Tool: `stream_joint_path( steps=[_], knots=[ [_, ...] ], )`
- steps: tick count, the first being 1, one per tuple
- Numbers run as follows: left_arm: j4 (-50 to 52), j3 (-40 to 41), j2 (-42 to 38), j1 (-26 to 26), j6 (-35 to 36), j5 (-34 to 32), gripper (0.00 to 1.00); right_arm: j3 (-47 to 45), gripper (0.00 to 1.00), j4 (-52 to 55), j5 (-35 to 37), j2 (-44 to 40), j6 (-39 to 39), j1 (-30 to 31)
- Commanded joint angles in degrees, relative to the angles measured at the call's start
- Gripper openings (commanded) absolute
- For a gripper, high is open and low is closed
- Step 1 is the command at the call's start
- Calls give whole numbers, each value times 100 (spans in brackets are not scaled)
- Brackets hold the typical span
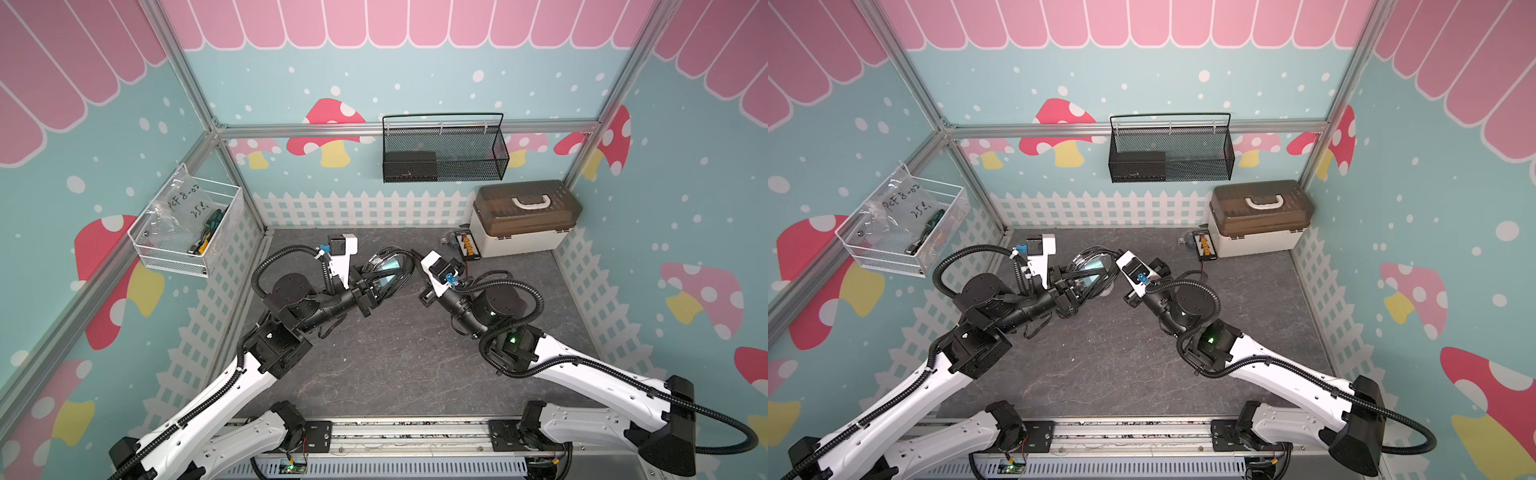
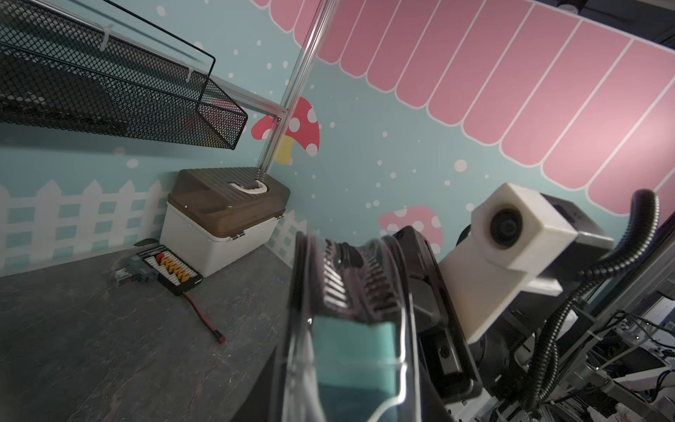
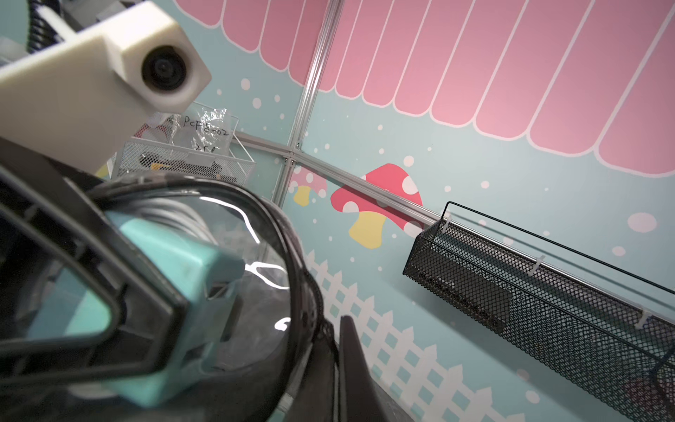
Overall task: Pack away charging kits
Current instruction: Zip the zipper on the storage bag.
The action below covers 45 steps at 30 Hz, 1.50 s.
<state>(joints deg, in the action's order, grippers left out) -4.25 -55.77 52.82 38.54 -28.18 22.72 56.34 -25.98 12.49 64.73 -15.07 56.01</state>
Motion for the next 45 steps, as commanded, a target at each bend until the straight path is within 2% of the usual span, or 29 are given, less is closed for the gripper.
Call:
stream_joint_path(
  steps=[1, 6, 9, 11, 15, 19, 23, 33, 38, 39, 41, 43, 45],
  knots=[
    [1062, -75, -24, -116, 372, 474, 0, 274, 0, 70, -240, -184, -521, -239],
    [1526, -119, -22, -256, 567, 774, 0, 255, 0, 225, -612, -213, -813, -514],
    [1910, -202, 39, -293, 679, 696, 0, -113, 0, 103, -1536, -304, -1730, -652],
    [2186, -286, 101, -294, 785, 633, 0, -326, 0, -187, -1515, -351, -1866, -662],
    [2516, -267, 211, -295, 883, 754, 0, -1, 0, 566, -1662, -312, -1976, -830],
    [2748, -144, 211, -288, 949, 774, 0, -58, 0, 743, -1968, -284, -2594, -905],
    [2852, -48, 360, -91, 998, 437, 0, -89, 0, 805, -2087, -302, -2969, -943],
    [2986, -108, 877, 144, 1135, 180, 0, 358, 0, 1541, -2581, -159, -3308, -1140],
    [2772, -223, 1317, 194, 1052, 174, 0, 496, 0, 1623, -3202, -28, -2957, -1145],
    [2616, -190, 1406, 190, 931, 15, 0, 460, 4, 1432, -3082, 17, -2792, -1149],
    [2176, -85, 1578, 161, 520, -586, 0, 387, 28, 1130, -2550, 122, -2488, -1154],
    [1464, 212, 1721, 98, -149, -1334, 0, 251, 45, 824, -1668, 216, -2221, -1154],
    [213, 716, 1992, 10, -974, -1536, 0, 30, 57, 596, -648, 227, -1802, -1232]
  ],
)
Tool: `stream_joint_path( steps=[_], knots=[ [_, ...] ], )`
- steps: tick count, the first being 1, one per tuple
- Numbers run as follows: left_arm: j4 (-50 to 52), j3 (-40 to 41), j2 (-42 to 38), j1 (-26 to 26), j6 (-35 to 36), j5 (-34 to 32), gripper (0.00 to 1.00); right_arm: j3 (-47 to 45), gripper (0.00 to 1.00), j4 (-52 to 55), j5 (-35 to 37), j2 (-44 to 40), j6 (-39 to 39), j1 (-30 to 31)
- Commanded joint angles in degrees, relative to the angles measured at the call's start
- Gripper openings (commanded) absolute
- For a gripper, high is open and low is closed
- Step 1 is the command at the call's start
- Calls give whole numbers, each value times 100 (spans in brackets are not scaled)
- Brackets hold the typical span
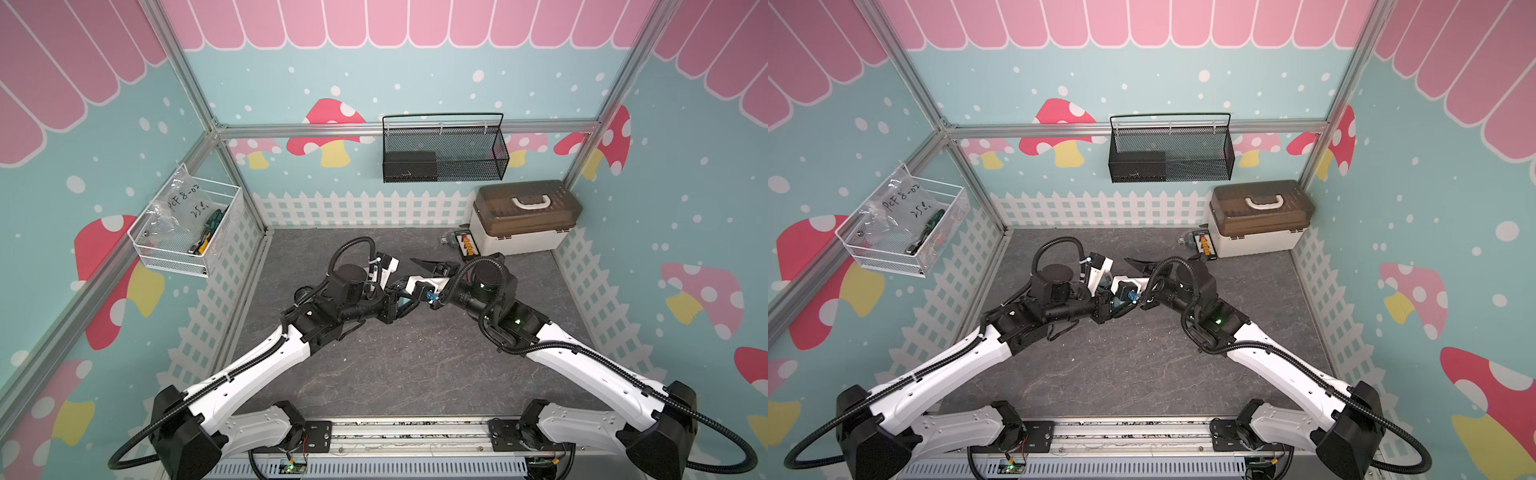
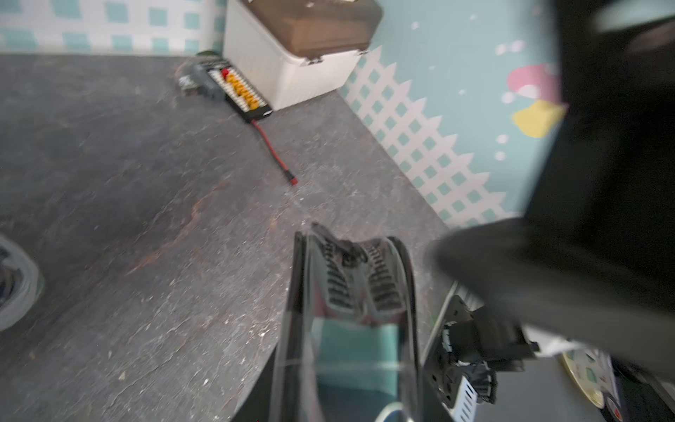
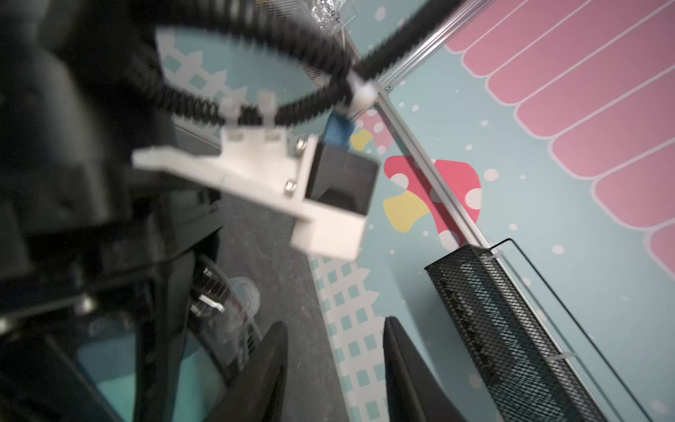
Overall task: Pack away charging kits
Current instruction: Zip the zipper on the storage bag, then place the storage bag at the center of the board.
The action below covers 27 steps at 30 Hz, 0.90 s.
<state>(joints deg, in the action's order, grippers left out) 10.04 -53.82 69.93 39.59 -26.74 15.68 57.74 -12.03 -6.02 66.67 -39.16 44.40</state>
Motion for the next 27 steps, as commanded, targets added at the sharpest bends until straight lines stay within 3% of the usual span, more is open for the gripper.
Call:
stream_joint_path(
  steps=[1, 3, 6, 7, 9, 10, 12, 14, 15, 16, 17, 20, 23, 27],
  knots=[
    [-1816, 727, 476, -100, -1473, -883, 0, -242, 61, -861, 1471, -1, 842, -149],
    [-3036, 1052, 1071, -91, -2313, -949, 0, -719, 73, -1107, 1547, -146, 1446, -440],
    [-4106, 1246, 2072, -20, -3342, -1245, 0, -1256, 92, -1556, 1488, -159, 2677, -1084],
    [-4449, 1313, 2341, 40, -3546, -1397, 0, -1310, 98, -1596, 1796, -98, 3057, -1241],
    [-4678, 1277, 2812, 177, -3879, -1769, 5, -1354, 98, -1382, 2670, -2, 3927, -1490],
    [-4626, 1246, 2974, 233, -4016, -1943, 14, -1363, 99, -1123, 2911, 3, 4304, -1573],
    [-4614, 1280, 3261, 388, -4365, -2334, 48, -1644, 99, -1089, 3114, -50, 4644, -1693],
    [-4507, 1275, 3360, 531, -4511, -2638, 69, -2071, 99, -1476, 3476, -142, 4770, -1772],
    [-4232, 1254, 3324, 595, -4593, -2836, 75, -2278, 98, -1597, 3536, -185, 4686, -1818],
    [-3991, 1264, 3245, 642, -4647, -3000, 96, -2409, 99, -1642, 3444, -206, 4447, -1853],
    [-3736, 1300, 3110, 691, -4717, -3216, 100, -2516, 99, -1601, 3452, -187, 4172, -1873],
    [-2778, 1607, 2544, 751, -5141, -3867, 100, -2899, 96, -1566, 3629, -124, 3598, -2001],
    [-2183, 2174, 1618, 752, -5252, -4477, 100, -3616, 96, -2239, 3962, -17, 3564, -2383],
    [275, 1872, 189, 290, -4439, -5298, 100, -4228, 91, -3814, 4185, 763, 3624, -2876]
  ],
)
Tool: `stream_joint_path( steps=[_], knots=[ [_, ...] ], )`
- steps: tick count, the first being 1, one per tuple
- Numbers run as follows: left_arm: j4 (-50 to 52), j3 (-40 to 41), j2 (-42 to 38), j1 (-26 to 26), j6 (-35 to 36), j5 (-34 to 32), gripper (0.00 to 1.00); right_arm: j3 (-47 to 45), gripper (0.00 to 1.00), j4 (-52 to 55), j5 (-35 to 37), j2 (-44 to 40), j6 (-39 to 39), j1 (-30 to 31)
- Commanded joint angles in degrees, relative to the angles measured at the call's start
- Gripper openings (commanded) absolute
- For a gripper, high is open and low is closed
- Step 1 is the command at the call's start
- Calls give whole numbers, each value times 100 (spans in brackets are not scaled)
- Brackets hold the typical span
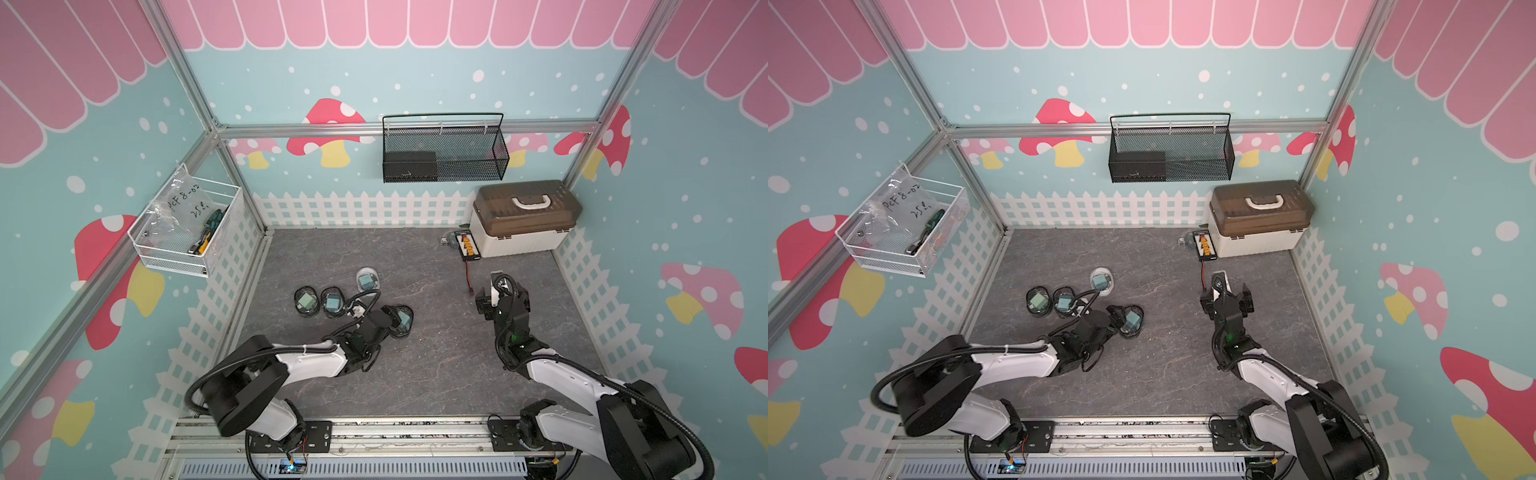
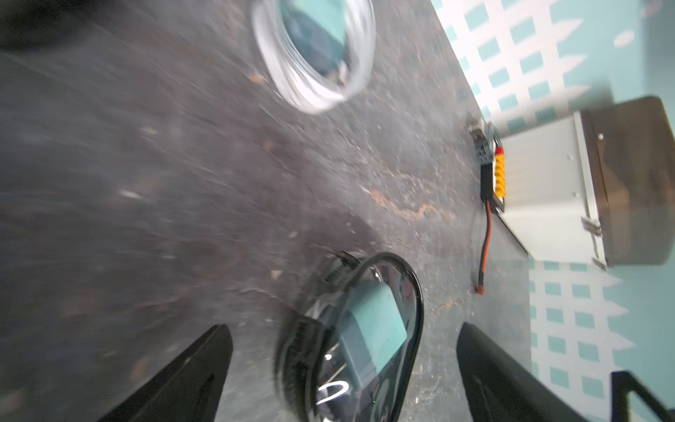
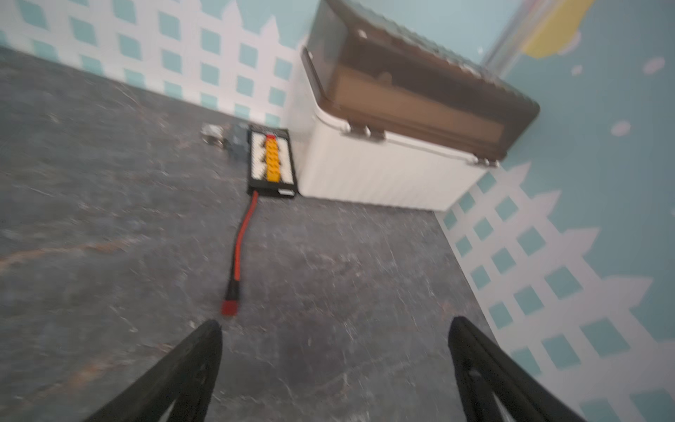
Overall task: Pack away charging kits
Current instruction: Place the storage bag at the center of the board, then reset both arms
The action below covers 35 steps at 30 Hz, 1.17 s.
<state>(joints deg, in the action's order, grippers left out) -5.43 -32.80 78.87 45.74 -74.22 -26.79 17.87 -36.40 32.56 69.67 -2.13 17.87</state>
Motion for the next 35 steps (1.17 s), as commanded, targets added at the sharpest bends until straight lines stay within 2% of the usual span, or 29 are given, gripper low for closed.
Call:
stream_joint_path(
  steps=[1, 2, 4, 5, 6, 7, 8, 10, 11, 12, 13, 15, 16, 17, 18, 19, 20, 21, 22, 24, 26, 28, 29, 35],
  knots=[
    [2087, -286, -988, -557, 754, -1104, 100, -282, 91, -1774, 306, 675, -240, -222],
    [2234, -306, -1290, -920, 1195, -1133, 100, -312, 91, -2116, 27, 866, -325, -295],
    [2228, -256, -1747, -1715, 2104, -1017, 100, -182, 91, -2803, -15, 1618, -201, -596],
    [1914, -112, -1956, -2057, 2759, -857, 100, -85, 92, -2664, -62, 1780, -131, -740],
    [1517, 92, -2149, -2469, 3376, -745, 100, 248, 88, -1245, -401, 1409, 375, -1028],
    [1058, 317, -2290, -2739, 3830, -730, 100, 409, 86, -1154, -815, 1494, 677, -1381],
    [292, 646, -2377, -3056, 4318, -764, 100, 319, 94, -1589, -1275, 1760, 690, -1590],
    [-955, 1170, -2287, -3793, 4644, -562, 100, 101, 96, -1968, -1312, 1780, 697, -1602],
    [-1227, 1221, -2170, -4342, 4555, 192, 100, 106, 99, -2003, -1324, 1802, 684, -1600],
    [-1755, 1288, -1962, -4547, 4697, 566, 100, 128, 99, -1823, -1316, 1726, 719, -1602],
    [-2177, 1272, -1705, -4669, 4966, 654, 100, 131, 99, -1805, -1292, 1715, 711, -1602],
    [-2845, 1173, -1067, -4686, 5621, 693, 100, 45, 99, -2034, -1205, 1755, 726, -1592],
    [-2107, 764, -956, -4872, 5754, 1276, 99, 69, 99, -1938, -1182, 1728, 744, -1594],
    [-1948, 527, -784, -4813, 6146, 1093, 95, 123, 99, -1841, -1191, 1732, 716, -1586],
    [-2107, 562, -624, -4771, 6312, 903, 96, 125, 99, -1872, -1195, 1747, 709, -1577],
    [-2443, 696, -444, -4787, 6297, 598, 98, 118, 99, -1906, -1182, 1760, 694, -1568],
    [-2735, 842, -313, -4838, 6187, 563, 99, 120, 99, -1913, -1180, 1760, 696, -1567],
    [-3282, 1008, -144, -4872, 6192, 783, 99, 120, 99, -1897, -1175, 1758, 694, -1563],
    [-4023, 1171, 130, -4875, 6447, 1444, 99, 127, 99, -1903, -1175, 1767, 696, -1558],
    [-4084, 1019, 518, -4568, 6932, 1695, 99, 129, 99, -1902, -1165, 1763, 676, -1550],
    [-4682, 1017, 1035, -4416, 7234, 1926, 99, 138, 99, -1891, -1134, 1775, 661, -1524],
    [-4351, 1062, 792, -4486, 6967, 1618, 99, 138, 99, -1888, -1112, 1774, 640, -1506],
    [-4852, 1160, 962, -4465, 7044, 1545, 99, 144, 99, -1896, -1111, 1780, 639, -1505],
    [-4376, 1007, 864, -4363, 7087, 1480, 99, 178, 99, -1818, -1173, 1779, 626, -1497]
  ],
)
